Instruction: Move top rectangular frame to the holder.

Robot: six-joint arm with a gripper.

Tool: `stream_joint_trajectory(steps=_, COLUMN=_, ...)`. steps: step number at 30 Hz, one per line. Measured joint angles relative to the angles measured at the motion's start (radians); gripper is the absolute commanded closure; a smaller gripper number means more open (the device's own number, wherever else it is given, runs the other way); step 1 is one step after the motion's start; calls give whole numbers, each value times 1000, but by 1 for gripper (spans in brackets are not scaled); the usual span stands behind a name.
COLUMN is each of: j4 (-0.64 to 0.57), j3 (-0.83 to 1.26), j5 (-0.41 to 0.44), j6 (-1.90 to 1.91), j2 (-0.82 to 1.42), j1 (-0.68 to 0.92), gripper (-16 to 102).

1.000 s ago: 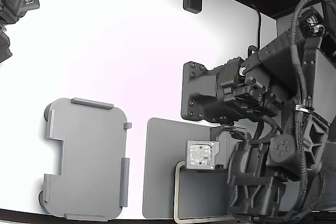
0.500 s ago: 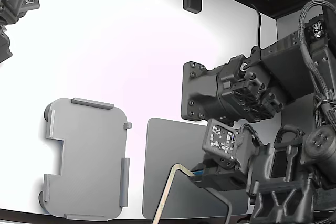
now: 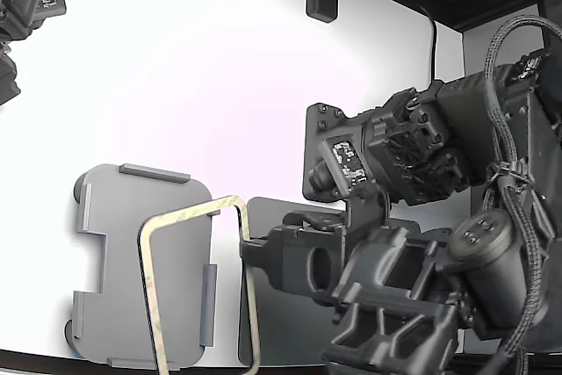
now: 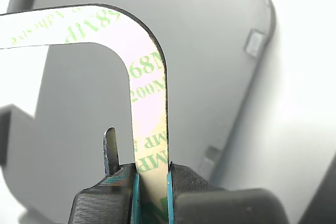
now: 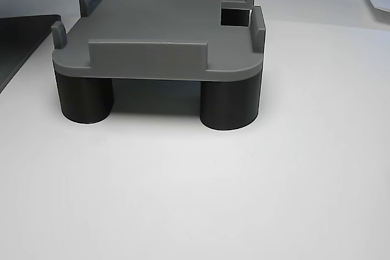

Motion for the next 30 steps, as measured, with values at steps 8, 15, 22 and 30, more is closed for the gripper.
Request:
stream_joint_trajectory(steps=8, j4=0, j3=-115, j5=-20, j6=227, j2=-147, j1=-46, gripper=96)
stream_joint_trajectory(steps=15, j4=0, j3=-124, j5=-97, j6=207, j2=-160, j1=-103, gripper=96)
stream_joint_trajectory(steps=22, j4=0, j3=-158, j5=-227, j6=103, j2=-189, j1=-212, gripper=96)
stream_joint_trajectory(steps=30, j4=0, j3=-176, j5=-304, j6=54, j2=-210, j1=-252, gripper=96)
